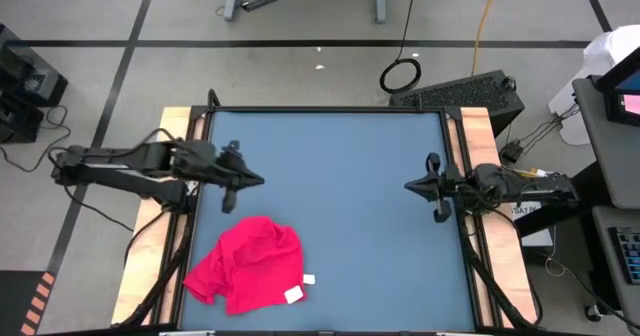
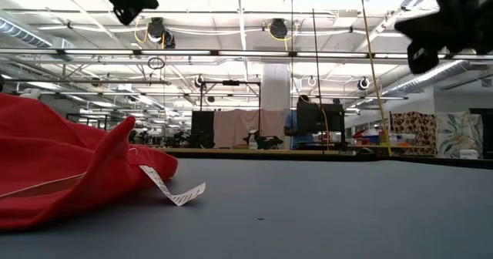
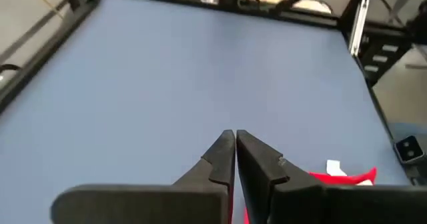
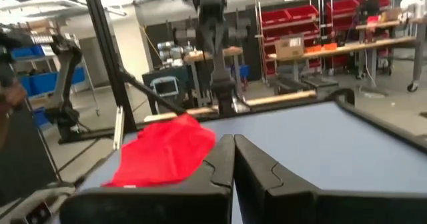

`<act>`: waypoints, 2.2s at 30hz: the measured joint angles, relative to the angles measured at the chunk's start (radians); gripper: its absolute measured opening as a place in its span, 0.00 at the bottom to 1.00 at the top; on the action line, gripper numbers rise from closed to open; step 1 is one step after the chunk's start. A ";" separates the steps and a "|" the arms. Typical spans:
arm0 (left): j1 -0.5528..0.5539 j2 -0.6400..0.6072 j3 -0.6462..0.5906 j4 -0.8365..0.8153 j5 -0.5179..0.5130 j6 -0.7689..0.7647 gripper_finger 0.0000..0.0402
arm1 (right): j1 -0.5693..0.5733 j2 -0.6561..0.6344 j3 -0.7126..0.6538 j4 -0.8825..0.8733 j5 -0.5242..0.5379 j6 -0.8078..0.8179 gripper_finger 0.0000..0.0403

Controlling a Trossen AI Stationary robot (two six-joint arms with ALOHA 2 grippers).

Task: Roll towel
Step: Fold the red towel

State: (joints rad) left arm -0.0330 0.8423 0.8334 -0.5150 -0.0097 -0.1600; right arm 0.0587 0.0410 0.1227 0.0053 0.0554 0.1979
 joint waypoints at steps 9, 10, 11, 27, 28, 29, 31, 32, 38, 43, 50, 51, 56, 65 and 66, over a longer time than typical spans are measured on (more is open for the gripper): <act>-0.127 0.149 -0.008 0.072 -0.053 -0.044 0.06 | 0.002 0.247 0.401 -0.269 0.001 0.002 0.00; -0.145 0.165 -0.008 0.091 -0.054 -0.046 0.06 | 0.002 0.286 0.442 -0.300 0.001 -0.004 0.00; -0.164 0.183 -0.008 0.115 -0.055 -0.057 0.06 | 0.002 0.321 0.475 -0.326 0.001 -0.016 0.00; -0.473 0.581 -0.007 0.386 -0.054 -0.226 0.11 | 0.127 0.778 0.521 -0.416 -0.009 0.096 0.00; -0.485 0.605 -0.007 0.411 -0.054 -0.228 0.14 | 0.142 0.807 0.521 -0.412 -0.001 0.101 0.00; -0.497 0.630 -0.007 0.441 -0.053 -0.230 0.17 | 0.156 0.835 0.521 -0.407 0.004 0.103 0.00; -0.512 0.676 -0.007 0.489 -0.055 -0.261 0.26 | 0.181 0.891 0.521 -0.371 0.004 0.105 0.00; -0.516 0.698 -0.007 0.512 -0.066 -0.275 0.31 | 0.194 0.917 0.521 -0.351 0.005 0.107 0.00; -0.547 0.815 -0.006 0.649 -0.160 -0.158 0.58 | 0.266 1.071 0.521 -0.239 0.005 0.115 0.00; -0.551 0.878 -0.006 0.704 -0.159 -0.068 0.67 | 0.305 1.195 0.521 -0.152 0.006 0.104 0.00; -0.551 0.938 -0.005 0.727 -0.129 0.105 0.61 | 0.357 1.349 0.520 -0.026 0.074 0.115 0.00; -0.551 0.948 -0.005 0.727 -0.116 0.141 0.58 | 0.365 1.370 0.520 0.007 0.082 0.121 0.00; -0.547 0.986 -0.006 0.745 -0.110 0.292 0.38 | 0.417 1.471 0.520 0.171 0.134 0.153 0.00; -0.468 0.991 -0.006 0.752 -0.115 0.393 0.03 | 0.474 1.594 0.521 0.457 0.208 0.077 0.00; -0.462 0.989 -0.005 0.757 -0.118 0.410 0.03 | 0.474 1.594 0.521 0.456 0.209 0.068 0.00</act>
State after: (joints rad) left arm -0.4948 1.8314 0.8285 0.2424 -0.1281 0.2495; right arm 0.5323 1.6348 0.6438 0.4609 0.2647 0.2656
